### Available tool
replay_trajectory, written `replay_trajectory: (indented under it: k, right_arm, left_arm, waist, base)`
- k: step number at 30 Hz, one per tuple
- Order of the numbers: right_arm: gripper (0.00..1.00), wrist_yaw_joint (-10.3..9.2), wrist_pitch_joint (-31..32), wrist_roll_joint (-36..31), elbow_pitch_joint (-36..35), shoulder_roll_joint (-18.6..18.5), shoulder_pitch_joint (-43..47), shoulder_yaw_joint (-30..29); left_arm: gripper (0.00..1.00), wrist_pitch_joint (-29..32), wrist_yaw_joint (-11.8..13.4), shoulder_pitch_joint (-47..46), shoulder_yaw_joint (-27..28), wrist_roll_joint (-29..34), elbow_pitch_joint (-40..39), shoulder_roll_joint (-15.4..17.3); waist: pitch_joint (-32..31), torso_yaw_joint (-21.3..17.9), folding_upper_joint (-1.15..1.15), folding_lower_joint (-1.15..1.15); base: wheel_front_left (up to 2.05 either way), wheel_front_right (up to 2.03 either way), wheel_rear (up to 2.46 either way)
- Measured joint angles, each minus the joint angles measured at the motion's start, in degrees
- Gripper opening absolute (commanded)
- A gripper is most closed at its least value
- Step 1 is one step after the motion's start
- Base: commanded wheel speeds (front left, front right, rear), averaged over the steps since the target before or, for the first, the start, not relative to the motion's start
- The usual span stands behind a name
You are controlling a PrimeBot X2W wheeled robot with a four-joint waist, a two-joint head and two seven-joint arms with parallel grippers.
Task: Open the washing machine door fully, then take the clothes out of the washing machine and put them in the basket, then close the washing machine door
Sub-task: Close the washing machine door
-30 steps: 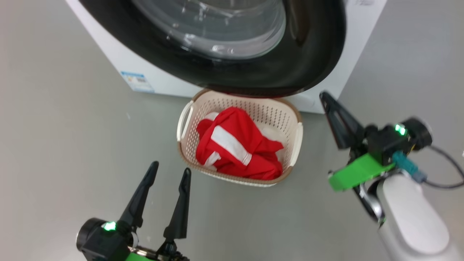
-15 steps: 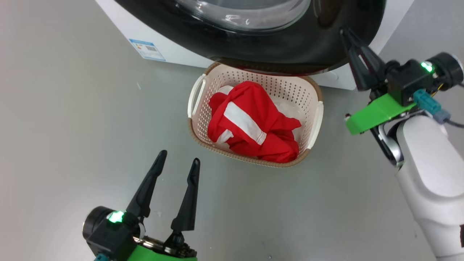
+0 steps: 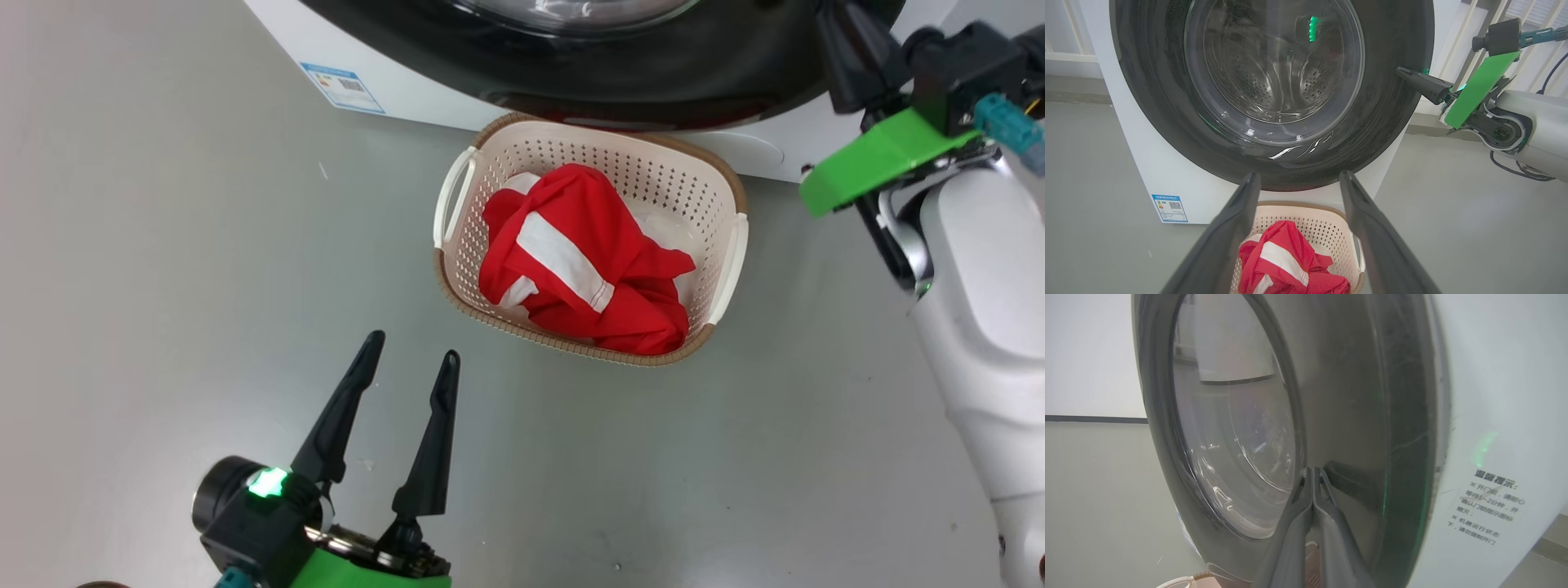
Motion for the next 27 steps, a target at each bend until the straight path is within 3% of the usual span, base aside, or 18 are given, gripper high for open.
replay_trajectory:
  k: [14, 27]
  right_arm:
    - [0.00, 0.84, -0.5, -1.5, 11.0, -1.2, -10.7, -0.5]
    - [0.00, 0.73, -0.4, -1.7, 10.7, 0.5, -10.8, -1.2]
  left_arm:
    - [1.00, 0.0, 0.3, -1.4, -1.4, -0.9, 0.0, 0.0]
    - [1.00, 0.0, 1.5, -2.1, -1.3, -1.7, 0.5, -0.1]
  waist:
    - [1.6, 1.0, 0.00, 0.00]
    - [0.6, 0.5, 0.00, 0.00]
  base:
    - [0.00, 0.00, 0.00]
    - [0.00, 0.00, 0.00]
